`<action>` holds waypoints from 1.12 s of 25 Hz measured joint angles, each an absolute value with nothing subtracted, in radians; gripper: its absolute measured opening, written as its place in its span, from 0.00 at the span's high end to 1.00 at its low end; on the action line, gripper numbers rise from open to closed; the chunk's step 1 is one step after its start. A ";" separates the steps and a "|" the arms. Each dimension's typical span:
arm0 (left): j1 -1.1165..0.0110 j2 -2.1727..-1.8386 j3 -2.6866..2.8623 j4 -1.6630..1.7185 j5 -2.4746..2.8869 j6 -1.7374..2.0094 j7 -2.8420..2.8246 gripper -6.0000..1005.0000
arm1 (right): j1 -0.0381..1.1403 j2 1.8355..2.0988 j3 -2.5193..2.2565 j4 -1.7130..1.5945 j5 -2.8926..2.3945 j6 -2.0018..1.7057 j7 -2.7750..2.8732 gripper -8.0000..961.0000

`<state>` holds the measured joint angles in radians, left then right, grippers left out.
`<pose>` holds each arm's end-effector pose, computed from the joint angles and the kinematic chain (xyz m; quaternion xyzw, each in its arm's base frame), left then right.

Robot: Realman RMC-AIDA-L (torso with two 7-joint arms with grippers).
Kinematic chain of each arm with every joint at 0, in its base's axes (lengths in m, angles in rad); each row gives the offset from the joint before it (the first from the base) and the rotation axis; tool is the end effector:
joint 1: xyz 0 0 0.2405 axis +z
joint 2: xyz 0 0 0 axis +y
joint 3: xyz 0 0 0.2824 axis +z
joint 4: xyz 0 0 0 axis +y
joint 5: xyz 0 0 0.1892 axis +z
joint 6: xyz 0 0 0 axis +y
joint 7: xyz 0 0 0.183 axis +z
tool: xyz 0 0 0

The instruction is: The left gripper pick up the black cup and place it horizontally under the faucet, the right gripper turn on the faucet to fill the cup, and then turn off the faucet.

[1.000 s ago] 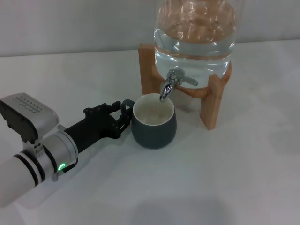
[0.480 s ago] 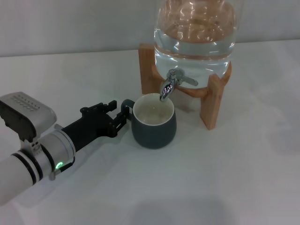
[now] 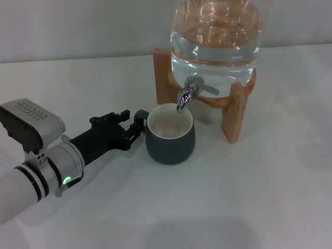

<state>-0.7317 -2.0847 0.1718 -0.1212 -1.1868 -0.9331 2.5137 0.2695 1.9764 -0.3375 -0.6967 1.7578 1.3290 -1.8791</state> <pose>-0.2498 0.3840 -0.1387 -0.8878 -0.2503 -0.2374 0.3047 0.3711 0.3335 0.1654 -0.6775 0.2699 0.3875 0.5639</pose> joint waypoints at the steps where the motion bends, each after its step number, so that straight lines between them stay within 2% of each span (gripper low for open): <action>1: -0.732 -2.085 0.172 -0.121 -1.187 -0.934 2.514 0.59 | 0.268 1.976 -0.337 -0.696 1.758 1.329 -1.879 0.12; 15: -0.688 -2.083 0.171 -0.118 -1.195 -1.014 2.493 0.59 | 0.263 1.965 -0.336 -0.687 1.758 1.328 -1.882 0.12; 28: -0.605 -2.082 0.171 0.022 -1.199 -1.174 2.351 0.59 | 0.262 1.960 -0.324 -0.687 1.758 1.328 -1.882 0.12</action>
